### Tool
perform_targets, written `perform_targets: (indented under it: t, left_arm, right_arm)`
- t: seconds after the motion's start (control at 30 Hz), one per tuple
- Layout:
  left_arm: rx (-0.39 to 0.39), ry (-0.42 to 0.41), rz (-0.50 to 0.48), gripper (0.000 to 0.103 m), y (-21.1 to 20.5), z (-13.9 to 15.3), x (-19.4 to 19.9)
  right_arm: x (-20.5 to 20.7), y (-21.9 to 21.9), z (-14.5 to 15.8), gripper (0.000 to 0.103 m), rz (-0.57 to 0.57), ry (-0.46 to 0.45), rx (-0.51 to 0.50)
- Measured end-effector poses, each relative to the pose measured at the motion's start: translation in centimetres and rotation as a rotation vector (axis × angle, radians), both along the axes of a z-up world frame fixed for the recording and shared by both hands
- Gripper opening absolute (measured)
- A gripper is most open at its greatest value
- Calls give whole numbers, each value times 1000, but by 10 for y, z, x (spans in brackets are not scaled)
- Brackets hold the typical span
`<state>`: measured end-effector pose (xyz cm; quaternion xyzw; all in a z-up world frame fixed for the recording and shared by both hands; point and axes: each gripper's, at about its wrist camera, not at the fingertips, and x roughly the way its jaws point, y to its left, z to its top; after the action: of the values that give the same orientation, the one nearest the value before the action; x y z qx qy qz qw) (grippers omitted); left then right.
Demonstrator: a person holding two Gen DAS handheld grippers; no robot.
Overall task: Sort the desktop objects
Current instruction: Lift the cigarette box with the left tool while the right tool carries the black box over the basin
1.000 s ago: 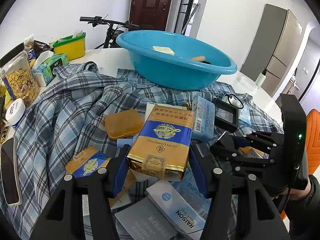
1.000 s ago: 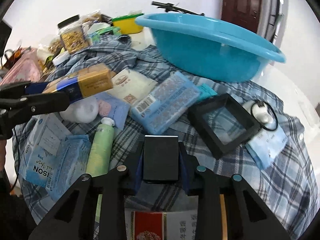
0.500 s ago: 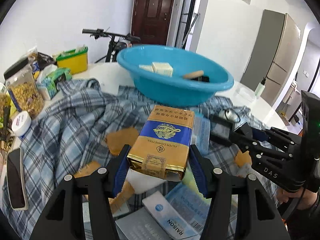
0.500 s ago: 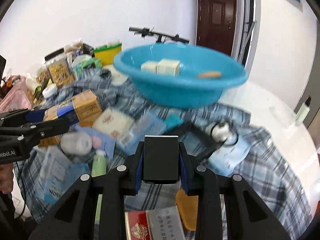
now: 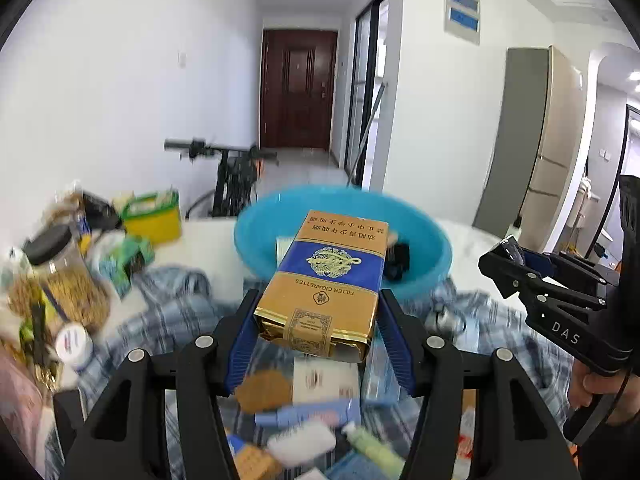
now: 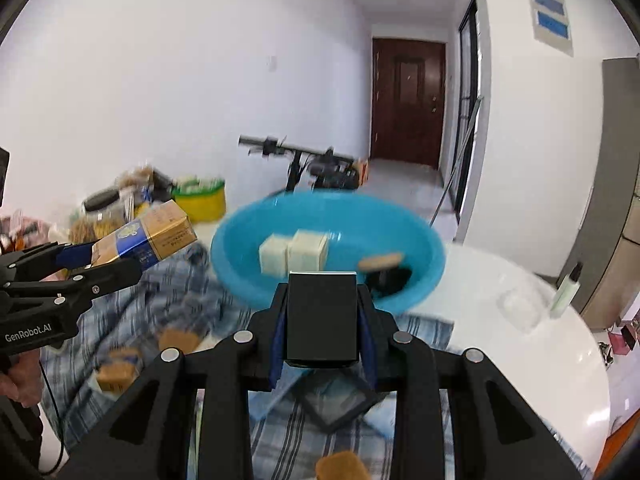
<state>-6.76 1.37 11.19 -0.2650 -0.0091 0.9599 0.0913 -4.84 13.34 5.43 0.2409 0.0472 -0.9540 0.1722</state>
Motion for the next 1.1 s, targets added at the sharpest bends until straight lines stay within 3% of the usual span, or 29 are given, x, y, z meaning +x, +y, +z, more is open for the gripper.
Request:
perform_targets:
  t: [0.27, 0.4, 0.53, 1.1]
  left_arm:
    - [-4, 146, -8, 60, 9, 60, 0]
    - [-44, 210, -12, 60, 19, 81, 6]
    - [-21, 230, -31, 60, 23, 95, 9]
    - [15, 198, -33, 60, 17, 89, 10]
  right_arm:
    - [2, 2, 55, 29, -23, 132, -29]
    - [3, 1, 71, 29, -26, 172, -37]
    - [5, 1, 81, 29, -34, 196, -40]
    - [9, -3, 81, 29, -22, 209, -37]
